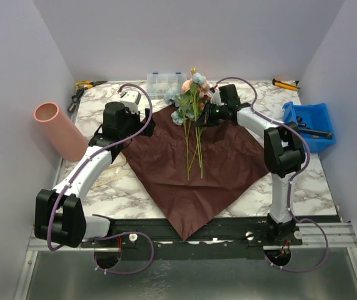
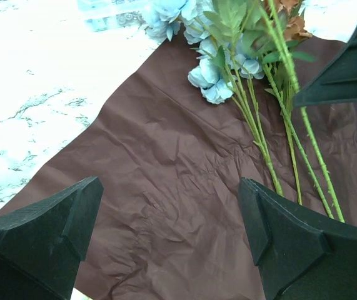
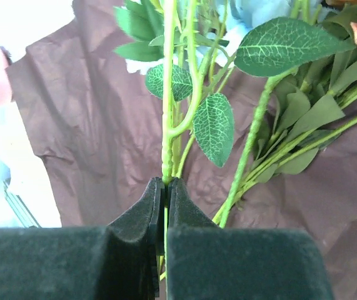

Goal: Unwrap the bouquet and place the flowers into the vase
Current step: Pick up the fake flower from the wrapping paper.

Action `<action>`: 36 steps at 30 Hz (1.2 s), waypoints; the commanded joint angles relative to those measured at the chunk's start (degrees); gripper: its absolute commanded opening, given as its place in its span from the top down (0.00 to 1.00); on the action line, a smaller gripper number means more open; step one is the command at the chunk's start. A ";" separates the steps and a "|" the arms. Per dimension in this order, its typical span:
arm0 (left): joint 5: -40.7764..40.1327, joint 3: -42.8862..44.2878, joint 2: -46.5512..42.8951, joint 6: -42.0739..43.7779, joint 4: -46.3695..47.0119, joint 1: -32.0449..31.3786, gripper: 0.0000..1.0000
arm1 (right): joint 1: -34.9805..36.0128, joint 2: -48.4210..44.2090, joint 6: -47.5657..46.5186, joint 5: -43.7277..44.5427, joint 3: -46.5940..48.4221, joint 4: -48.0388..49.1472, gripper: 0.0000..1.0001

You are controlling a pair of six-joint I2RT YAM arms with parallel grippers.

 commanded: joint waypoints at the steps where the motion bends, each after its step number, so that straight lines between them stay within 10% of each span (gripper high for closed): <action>1: 0.08 -0.85 0.42 -0.33 1.67 0.33 0.01 | -0.40 -7.43 1.22 1.59 -3.41 6.11 1.00; 19: 11.69 2.94 -0.72 -1.87 -5.14 0.94 0.01 | -1.48 -25.65 -10.86 23.73 -8.40 8.10 1.00; 26: 12.84 4.69 -1.44 -1.07 -8.13 1.02 0.01 | -1.35 -20.62 -14.96 13.29 -7.63 -4.61 1.00; 36: 11.96 4.41 -2.83 -0.76 -9.76 0.99 0.01 | -1.84 -23.01 -15.67 21.38 -15.00 -4.52 1.00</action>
